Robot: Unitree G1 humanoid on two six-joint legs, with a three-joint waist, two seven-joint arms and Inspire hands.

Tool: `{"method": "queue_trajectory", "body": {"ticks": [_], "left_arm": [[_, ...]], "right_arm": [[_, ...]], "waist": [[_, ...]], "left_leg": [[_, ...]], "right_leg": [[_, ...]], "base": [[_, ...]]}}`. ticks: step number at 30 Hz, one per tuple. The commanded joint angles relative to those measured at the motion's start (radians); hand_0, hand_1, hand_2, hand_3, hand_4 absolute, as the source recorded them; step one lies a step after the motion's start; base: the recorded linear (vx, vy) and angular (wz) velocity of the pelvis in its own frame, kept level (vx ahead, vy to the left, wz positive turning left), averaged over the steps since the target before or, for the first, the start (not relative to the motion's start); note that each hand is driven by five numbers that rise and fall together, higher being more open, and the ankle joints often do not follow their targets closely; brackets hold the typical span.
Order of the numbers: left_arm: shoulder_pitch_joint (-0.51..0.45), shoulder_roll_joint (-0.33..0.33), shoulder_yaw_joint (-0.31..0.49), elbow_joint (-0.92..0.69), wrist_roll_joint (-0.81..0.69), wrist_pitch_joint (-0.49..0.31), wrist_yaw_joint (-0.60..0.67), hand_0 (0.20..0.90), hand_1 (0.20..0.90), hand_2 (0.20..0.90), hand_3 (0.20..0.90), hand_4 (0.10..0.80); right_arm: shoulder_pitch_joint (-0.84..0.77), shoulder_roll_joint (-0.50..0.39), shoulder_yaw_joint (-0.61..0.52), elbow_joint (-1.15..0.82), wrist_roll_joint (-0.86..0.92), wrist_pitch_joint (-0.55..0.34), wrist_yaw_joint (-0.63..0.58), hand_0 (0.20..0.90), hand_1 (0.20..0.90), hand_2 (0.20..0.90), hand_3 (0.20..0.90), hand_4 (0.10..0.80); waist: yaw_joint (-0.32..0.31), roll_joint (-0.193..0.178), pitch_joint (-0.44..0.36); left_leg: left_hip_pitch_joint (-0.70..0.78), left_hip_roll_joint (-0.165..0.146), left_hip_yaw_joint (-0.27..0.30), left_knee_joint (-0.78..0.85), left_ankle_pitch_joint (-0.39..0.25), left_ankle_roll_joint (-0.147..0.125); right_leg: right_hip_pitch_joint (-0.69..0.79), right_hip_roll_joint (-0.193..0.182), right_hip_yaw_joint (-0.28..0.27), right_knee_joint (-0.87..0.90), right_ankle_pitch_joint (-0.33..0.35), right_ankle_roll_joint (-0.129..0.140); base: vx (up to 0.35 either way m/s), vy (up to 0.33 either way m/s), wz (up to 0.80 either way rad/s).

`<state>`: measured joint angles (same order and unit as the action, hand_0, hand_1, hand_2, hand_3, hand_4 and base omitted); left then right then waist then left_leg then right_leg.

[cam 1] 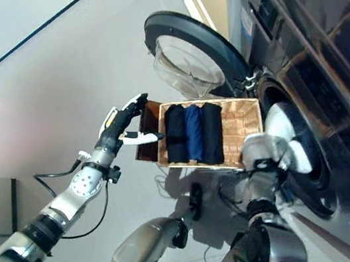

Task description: Pick up the clothes and place them into the washing machine

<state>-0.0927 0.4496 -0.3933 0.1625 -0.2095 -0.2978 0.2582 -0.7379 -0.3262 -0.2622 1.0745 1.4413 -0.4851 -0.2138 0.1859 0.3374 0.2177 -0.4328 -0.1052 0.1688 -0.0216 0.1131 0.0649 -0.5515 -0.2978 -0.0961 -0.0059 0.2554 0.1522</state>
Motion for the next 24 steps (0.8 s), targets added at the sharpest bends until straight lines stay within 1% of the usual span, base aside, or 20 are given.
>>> {"method": "queue_trajectory", "body": {"ticks": [1, 2, 3, 4, 5, 6, 7, 9, 11, 16, 20, 24], "left_arm": [[-0.045, 0.081, 0.057, -0.096, -0.043, -0.106, 0.035, 0.900, 0.900, 0.900, 0.900, 0.800], [-0.050, 0.089, 0.057, -0.096, -0.047, -0.108, 0.036, 0.900, 0.900, 0.900, 0.900, 0.800], [-0.051, 0.088, 0.057, -0.096, -0.047, -0.108, 0.036, 0.900, 0.900, 0.900, 0.900, 0.800], [-0.051, 0.114, 0.056, -0.099, -0.049, -0.111, 0.044, 0.900, 0.900, 0.900, 0.900, 0.800], [-0.056, 0.115, 0.055, -0.099, -0.049, -0.111, 0.049, 0.900, 0.900, 0.900, 0.900, 0.800], [-0.054, 0.119, 0.056, -0.097, -0.049, -0.109, 0.060, 0.900, 0.900, 0.900, 0.900, 0.800], [-0.054, 0.120, 0.058, -0.098, -0.047, -0.105, 0.068, 0.900, 0.900, 0.900, 0.900, 0.800], [-0.056, 0.118, 0.054, -0.086, -0.043, -0.095, 0.075, 0.900, 0.900, 0.900, 0.900, 0.800], [-0.057, 0.115, 0.055, -0.085, -0.046, -0.091, 0.078, 0.900, 0.900, 0.900, 0.900, 0.800], [-0.051, 0.095, 0.074, -0.085, -0.038, -0.092, 0.089, 0.900, 0.900, 0.900, 0.900, 0.800], [-0.057, 0.077, 0.072, -0.088, -0.031, -0.091, 0.088, 0.900, 0.900, 0.900, 0.900, 0.800], [-0.059, 0.072, 0.062, -0.090, -0.024, -0.086, 0.074, 0.900, 0.900, 0.900, 0.900, 0.800]], "right_arm": [[-0.230, -0.154, 0.050, -0.159, -0.092, -0.107, -0.001, 0.200, 0.200, 0.200, 0.200, 0.300], [-0.265, -0.195, 0.061, -0.160, -0.114, -0.107, -0.021, 0.200, 0.200, 0.200, 0.200, 0.300], [-0.267, -0.196, 0.062, -0.160, -0.115, -0.107, -0.022, 0.200, 0.200, 0.200, 0.200, 0.300], [-0.343, -0.288, 0.102, -0.177, -0.153, -0.113, -0.058, 0.200, 0.200, 0.200, 0.200, 0.300], [-0.393, -0.324, 0.125, -0.175, -0.176, -0.112, -0.087, 0.200, 0.200, 0.200, 0.200, 0.300], [-0.425, -0.354, 0.148, -0.186, -0.187, -0.111, -0.102, 0.400, 0.400, 0.400, 0.400, 0.443], [-0.443, -0.373, 0.168, -0.197, -0.195, -0.109, -0.113, 0.900, 0.900, 0.900, 0.900, 0.800], [-0.443, -0.374, 0.188, -0.208, -0.216, -0.103, -0.131, 0.900, 0.900, 0.900, 0.900, 0.800], [-0.419, -0.358, 0.180, -0.200, -0.221, -0.092, -0.139, 0.900, 0.900, 0.900, 0.900, 0.800], [-0.391, -0.328, 0.157, -0.092, -0.174, -0.065, -0.096, 0.900, 0.900, 0.900, 0.900, 0.800], [-0.362, -0.281, 0.161, -0.020, -0.148, -0.036, -0.066, 0.900, 0.900, 0.900, 0.900, 0.800], [-0.321, -0.211, 0.162, 0.054, -0.111, 0.001, -0.024, 0.900, 0.900, 0.900, 0.900, 0.800]], "waist": [[0.029, 0.014, -0.010], [0.034, 0.016, -0.013], [0.034, 0.017, -0.013], [0.040, 0.019, -0.020], [0.044, 0.023, -0.020], [0.047, 0.023, -0.022], [0.047, 0.022, -0.021], [0.044, 0.021, -0.018], [0.038, 0.018, -0.016], [0.043, 0.024, -0.022], [0.050, 0.035, -0.023], [0.049, 0.039, -0.021]], "left_leg": [[-0.158, 0.033, -0.081, 0.196, -0.122, -0.096], [-0.157, 0.033, -0.084, 0.191, -0.120, -0.098], [-0.157, 0.033, -0.085, 0.191, -0.120, -0.099], [-0.155, 0.032, -0.089, 0.181, -0.115, -0.102], [-0.157, 0.032, -0.090, 0.176, -0.111, -0.104], [-0.156, 0.034, -0.090, 0.168, -0.107, -0.106], [-0.156, 0.035, -0.089, 0.164, -0.104, -0.108], [-0.158, 0.038, -0.087, 0.159, -0.099, -0.110], [-0.157, 0.040, -0.083, 0.152, -0.098, -0.110], [-0.159, 0.037, -0.083, 0.153, -0.103, -0.108], [-0.154, 0.035, -0.081, 0.146, -0.102, -0.107], [-0.150, 0.035, -0.078, 0.145, -0.102, -0.106]], "right_leg": [[-0.015, -0.043, 0.009, 0.144, -0.190, -0.025], [-0.016, -0.044, 0.008, 0.148, -0.194, -0.025], [-0.016, -0.044, 0.008, 0.148, -0.194, -0.025], [-0.023, -0.044, 0.010, 0.156, -0.197, -0.026], [-0.031, -0.044, 0.011, 0.162, -0.199, -0.026], [-0.036, -0.042, 0.013, 0.166, -0.201, -0.027], [-0.041, -0.040, 0.016, 0.168, -0.201, -0.028], [-0.047, -0.034, 0.019, 0.173, -0.206, -0.030], [-0.049, -0.029, 0.021, 0.175, -0.212, -0.033], [-0.058, -0.031, 0.025, 0.179, -0.214, -0.036], [-0.057, -0.034, 0.028, 0.172, -0.211, -0.035], [-0.048, -0.033, 0.029, 0.167, -0.210, -0.036]], "base": [[0.053, -0.026, 0.06], [0.032, -0.015, 0.01], [0.035, -0.033, 0.01], [0.035, -0.031, 0.02], [0.052, -0.032, 0.04], [0.045, -0.015, 0.06], [0.043, -0.021, 0.08], [0.043, -0.027, 0.06], [0.042, -0.011, 0.01], [0.000, 0.000, 0.00], [0.000, 0.000, 0.00], [0.000, 0.000, 0.00]]}}
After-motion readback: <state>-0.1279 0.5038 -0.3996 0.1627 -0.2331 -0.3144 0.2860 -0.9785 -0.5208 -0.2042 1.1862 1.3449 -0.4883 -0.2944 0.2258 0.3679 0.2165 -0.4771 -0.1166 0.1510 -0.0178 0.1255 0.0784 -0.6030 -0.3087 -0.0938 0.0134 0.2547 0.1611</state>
